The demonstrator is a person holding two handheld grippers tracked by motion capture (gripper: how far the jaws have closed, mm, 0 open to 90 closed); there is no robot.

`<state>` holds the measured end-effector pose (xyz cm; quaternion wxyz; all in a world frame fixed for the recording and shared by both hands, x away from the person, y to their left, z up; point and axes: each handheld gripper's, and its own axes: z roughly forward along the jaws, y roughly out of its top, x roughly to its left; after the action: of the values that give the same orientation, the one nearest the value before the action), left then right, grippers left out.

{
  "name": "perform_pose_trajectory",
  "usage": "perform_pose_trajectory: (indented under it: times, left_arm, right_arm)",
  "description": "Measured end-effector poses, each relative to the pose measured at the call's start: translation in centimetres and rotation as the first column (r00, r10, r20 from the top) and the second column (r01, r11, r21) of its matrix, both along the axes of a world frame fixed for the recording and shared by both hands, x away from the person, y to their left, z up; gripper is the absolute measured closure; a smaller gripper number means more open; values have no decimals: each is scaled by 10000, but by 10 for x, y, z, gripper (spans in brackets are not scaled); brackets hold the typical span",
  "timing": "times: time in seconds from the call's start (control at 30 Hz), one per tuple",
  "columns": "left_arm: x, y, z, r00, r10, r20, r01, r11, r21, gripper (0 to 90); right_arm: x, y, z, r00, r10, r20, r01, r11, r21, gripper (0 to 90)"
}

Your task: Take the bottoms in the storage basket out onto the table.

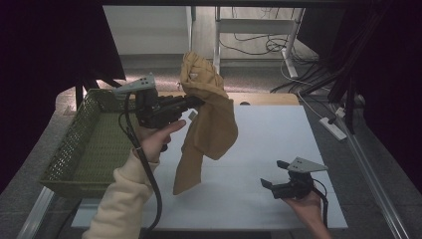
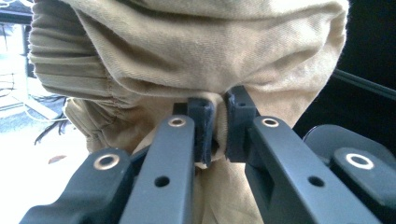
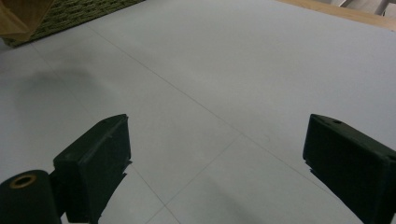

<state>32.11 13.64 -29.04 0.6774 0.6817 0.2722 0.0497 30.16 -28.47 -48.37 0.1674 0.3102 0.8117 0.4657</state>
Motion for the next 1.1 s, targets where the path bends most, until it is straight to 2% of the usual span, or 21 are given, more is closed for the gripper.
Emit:
perform_pose_trajectory:
  times: [0.13,0.3,0.6,1.1]
  left_arm:
    - [5,4,-7,9998,119,-171,-116,9998,172,827]
    - [10,6,-18,9990,197,-404,-189,9996,195,827]
    - [23,-9,-42,9967,63,-810,-26,9990,448,826]
    - [30,-27,-61,9950,88,-993,19,9943,1068,826]
  right_arm:
    - [0,0,0,10000,0,13,0,10000,-28,78]
    - [0,0,0,10000,-17,0,17,10000,-36,78]
    - [1,1,-1,10000,27,5,-27,10000,-79,78]
    - [0,1,-1,10000,-17,-8,17,10000,-59,78]
